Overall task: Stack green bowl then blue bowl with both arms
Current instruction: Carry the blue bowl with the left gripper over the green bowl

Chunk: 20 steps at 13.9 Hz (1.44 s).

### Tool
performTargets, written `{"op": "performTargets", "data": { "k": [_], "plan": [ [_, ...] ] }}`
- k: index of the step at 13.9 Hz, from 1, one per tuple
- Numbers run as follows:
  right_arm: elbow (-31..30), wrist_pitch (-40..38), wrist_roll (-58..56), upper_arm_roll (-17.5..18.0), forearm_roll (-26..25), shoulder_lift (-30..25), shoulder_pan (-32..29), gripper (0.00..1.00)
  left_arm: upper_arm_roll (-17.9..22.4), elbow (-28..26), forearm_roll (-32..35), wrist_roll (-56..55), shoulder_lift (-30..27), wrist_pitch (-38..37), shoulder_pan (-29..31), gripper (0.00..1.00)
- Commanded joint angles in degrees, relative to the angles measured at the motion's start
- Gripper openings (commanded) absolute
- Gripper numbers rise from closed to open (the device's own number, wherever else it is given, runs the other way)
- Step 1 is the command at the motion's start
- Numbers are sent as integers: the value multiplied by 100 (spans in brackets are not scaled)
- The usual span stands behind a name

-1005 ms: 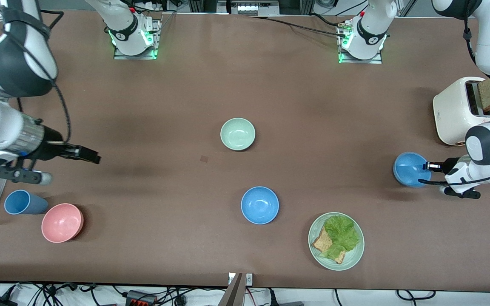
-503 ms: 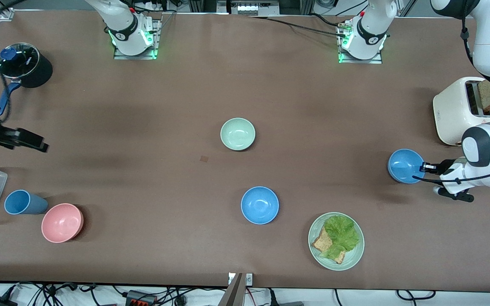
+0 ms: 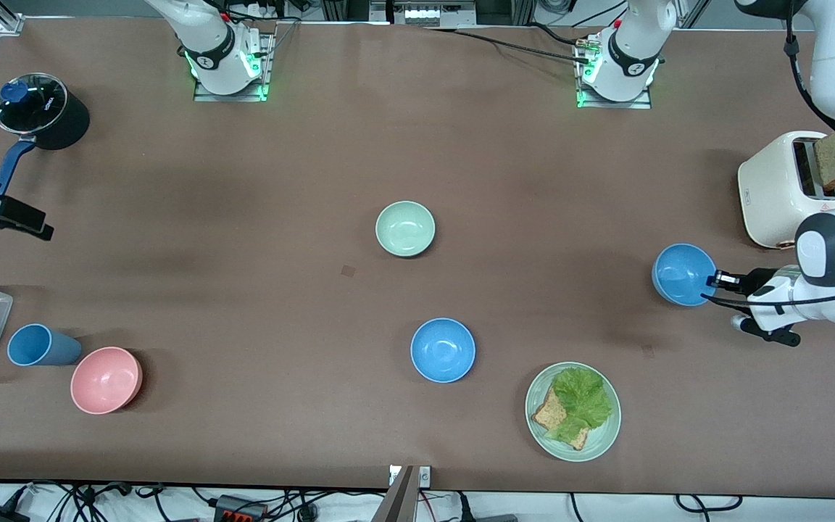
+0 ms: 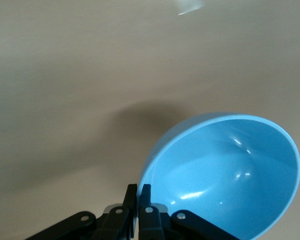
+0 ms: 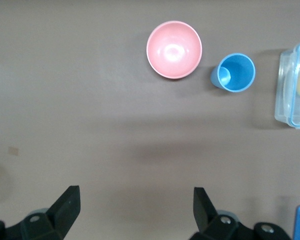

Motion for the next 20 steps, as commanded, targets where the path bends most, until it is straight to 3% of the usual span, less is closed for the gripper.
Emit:
{"op": "performTargets", "data": {
  "k": [1, 7, 11, 17, 20],
  "plan": [
    [-575, 119, 1, 31, -124, -425, 23, 100, -247, -85, -457, -456, -392, -494, 23, 1],
    [-1761, 709, 1, 57, -107, -1119, 23, 100, -1546, -305, -485, -2713, -789, -601, 32, 1],
    [-1719, 656, 1, 57, -63, -1111, 5, 100, -2346, -463, -731, -4277, -789, -189, 23, 1],
    [-1552, 656, -70, 66, -98, -1085, 32, 100, -3815, -1946, -679, -7484, -972, 2391, -29, 0],
    [-1552, 638, -113, 75, -116, -1085, 58, 100, -3878, -2335, -679, -8576, -1087, 3300, -599, 0]
  ]
}}
